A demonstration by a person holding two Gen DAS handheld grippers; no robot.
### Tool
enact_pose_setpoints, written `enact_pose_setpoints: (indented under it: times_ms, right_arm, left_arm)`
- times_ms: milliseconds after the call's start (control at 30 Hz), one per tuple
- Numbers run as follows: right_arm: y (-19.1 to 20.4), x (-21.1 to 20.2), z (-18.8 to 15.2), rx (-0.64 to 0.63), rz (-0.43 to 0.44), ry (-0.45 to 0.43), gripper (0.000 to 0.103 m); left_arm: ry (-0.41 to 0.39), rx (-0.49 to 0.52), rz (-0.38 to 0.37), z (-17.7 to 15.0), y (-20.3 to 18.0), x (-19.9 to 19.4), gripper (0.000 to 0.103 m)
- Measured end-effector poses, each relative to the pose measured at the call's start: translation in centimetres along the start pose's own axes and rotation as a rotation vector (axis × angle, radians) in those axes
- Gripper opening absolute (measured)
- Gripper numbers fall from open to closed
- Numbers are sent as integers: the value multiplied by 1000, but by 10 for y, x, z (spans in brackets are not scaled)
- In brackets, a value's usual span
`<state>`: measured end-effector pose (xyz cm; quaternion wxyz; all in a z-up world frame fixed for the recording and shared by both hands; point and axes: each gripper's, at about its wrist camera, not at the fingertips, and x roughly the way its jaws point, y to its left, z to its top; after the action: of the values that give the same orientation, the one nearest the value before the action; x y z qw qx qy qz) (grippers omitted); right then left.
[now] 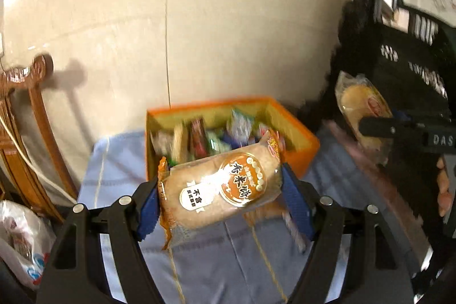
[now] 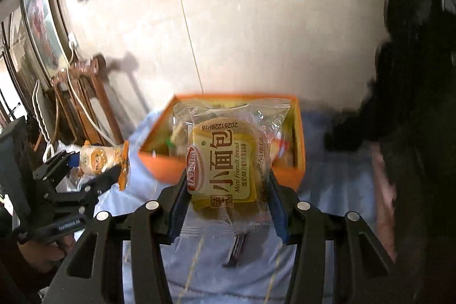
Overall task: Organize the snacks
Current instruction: 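Lift both held packets and carry them above the orange box, then open both tools to drop the packets into the orange box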
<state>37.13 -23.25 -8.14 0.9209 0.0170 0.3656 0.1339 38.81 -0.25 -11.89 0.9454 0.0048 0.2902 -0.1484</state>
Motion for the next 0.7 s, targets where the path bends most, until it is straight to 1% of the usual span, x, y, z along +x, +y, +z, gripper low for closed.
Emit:
enact_pose_setpoints:
  times_ms: [67,100,167,267,300,333,367,400,433,467,500,533,567,633,700]
  right_arm:
    - [0,-4,25,-20,-6,-30,50]
    - [0,-6,33,-26,-7,-38,50]
    - [0,-7,57,-44,-11,-55,50]
    - [0,6,89,-58,-17,-64,50]
    - [-1,14,101,-54,-5,-63,50]
    - [-3,27,112,-43,26,-44,53]
    - [-7,45,122,-25,46,-7,59]
    - [-12,59,127,-9,31,21,72]
    - [-18,71,129,2,-17,38,81]
    - [-22,82,126,3,-65,59,81]
    - [-26,88,121,4,-79,74,81]
    - [-28,90,115,5,-73,80,81]
    - [-31,91,105,-1,-70,82,81]
    - [-34,93,84,-12,-87,98,81]
    - [-37,97,56,-7,-95,125,81]
  left_arm:
    - [-27,-2,-2,23,4,2,73]
    - [-43,7,1,39,6,5,73]
    - [-62,29,5,59,6,12,73]
    - [-78,62,16,92,7,32,74]
    - [-76,65,17,101,8,43,76]
    - [-56,68,16,110,10,61,78]
    - [-34,58,20,115,15,77,86]
    - [-4,37,28,118,20,93,97]
    - [41,9,34,117,27,109,99]
    - [96,-21,45,114,33,122,98]
    - [125,-42,61,111,39,128,98]
    - [136,-63,71,105,45,130,98]
    - [131,-73,67,97,49,128,98]
    - [128,-51,84,76,52,124,98]
    - [142,-27,77,52,50,119,98]
